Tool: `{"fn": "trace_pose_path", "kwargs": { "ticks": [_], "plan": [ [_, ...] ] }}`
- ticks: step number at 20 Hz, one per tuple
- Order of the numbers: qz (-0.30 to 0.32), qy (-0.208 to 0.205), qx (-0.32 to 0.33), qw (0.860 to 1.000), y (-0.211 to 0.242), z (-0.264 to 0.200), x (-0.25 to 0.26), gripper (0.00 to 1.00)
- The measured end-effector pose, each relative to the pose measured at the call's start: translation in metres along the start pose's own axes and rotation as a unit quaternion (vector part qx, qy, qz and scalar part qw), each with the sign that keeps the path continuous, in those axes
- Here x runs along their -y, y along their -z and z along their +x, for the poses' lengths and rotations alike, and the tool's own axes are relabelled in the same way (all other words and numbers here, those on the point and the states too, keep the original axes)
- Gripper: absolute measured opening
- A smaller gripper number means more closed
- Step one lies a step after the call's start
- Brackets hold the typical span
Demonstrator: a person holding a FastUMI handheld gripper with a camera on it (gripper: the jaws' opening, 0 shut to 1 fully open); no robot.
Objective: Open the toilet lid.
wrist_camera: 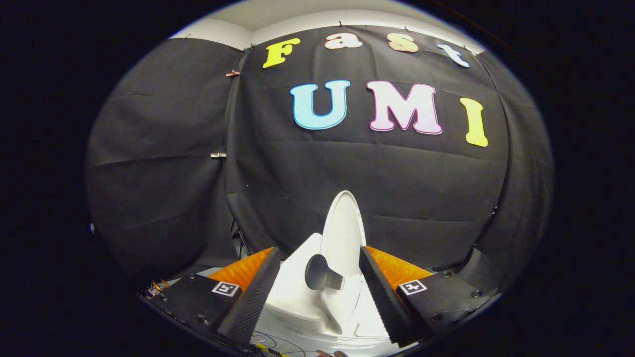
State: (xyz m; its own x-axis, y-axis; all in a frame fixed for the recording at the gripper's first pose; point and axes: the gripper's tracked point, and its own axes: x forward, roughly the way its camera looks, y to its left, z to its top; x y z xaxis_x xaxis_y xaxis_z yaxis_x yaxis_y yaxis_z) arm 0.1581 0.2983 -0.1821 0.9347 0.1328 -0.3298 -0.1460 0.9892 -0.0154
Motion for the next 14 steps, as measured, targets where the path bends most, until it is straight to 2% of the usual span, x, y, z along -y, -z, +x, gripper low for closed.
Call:
{"fn": "trace_pose_path", "kwargs": {
  "ticks": [8,14],
  "plan": [
    [-0.002,-0.007,0.042,0.999,-0.045,-0.064,0.036,1.00],
    [-0.006,0.040,0.086,0.995,-0.079,-0.117,0.119,1.00]
  ]
}}
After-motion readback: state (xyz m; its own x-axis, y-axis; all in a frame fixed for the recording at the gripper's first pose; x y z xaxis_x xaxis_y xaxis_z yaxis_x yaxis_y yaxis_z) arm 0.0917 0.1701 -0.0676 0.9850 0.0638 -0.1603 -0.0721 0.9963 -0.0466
